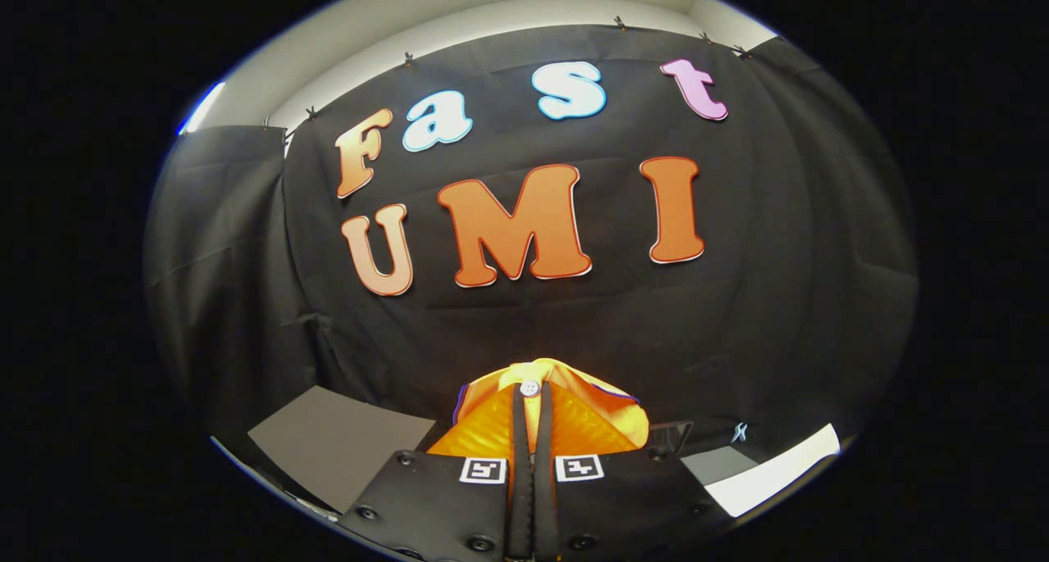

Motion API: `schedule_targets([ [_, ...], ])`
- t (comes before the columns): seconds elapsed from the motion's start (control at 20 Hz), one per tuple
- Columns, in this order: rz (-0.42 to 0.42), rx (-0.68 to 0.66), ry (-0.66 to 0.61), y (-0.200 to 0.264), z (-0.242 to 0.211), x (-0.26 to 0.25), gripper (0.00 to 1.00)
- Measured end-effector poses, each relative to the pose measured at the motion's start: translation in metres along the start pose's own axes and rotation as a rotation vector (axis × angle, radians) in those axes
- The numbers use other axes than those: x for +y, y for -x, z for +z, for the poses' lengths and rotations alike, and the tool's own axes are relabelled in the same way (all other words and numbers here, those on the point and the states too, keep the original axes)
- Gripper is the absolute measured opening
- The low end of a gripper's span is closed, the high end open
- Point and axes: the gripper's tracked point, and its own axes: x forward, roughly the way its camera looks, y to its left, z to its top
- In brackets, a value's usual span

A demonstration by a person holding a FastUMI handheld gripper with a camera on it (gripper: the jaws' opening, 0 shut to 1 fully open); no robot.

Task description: Put the clothes into the washing machine and then close the washing machine lid.

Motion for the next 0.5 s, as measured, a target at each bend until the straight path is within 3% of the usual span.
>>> schedule_targets([
  [0.3,-0.002,-0.016,-0.021,-0.008,0.013,-0.012,0.08],
  [0.5,0.009,0.001,0.006,-0.016,-0.006,-0.008,0.08],
])
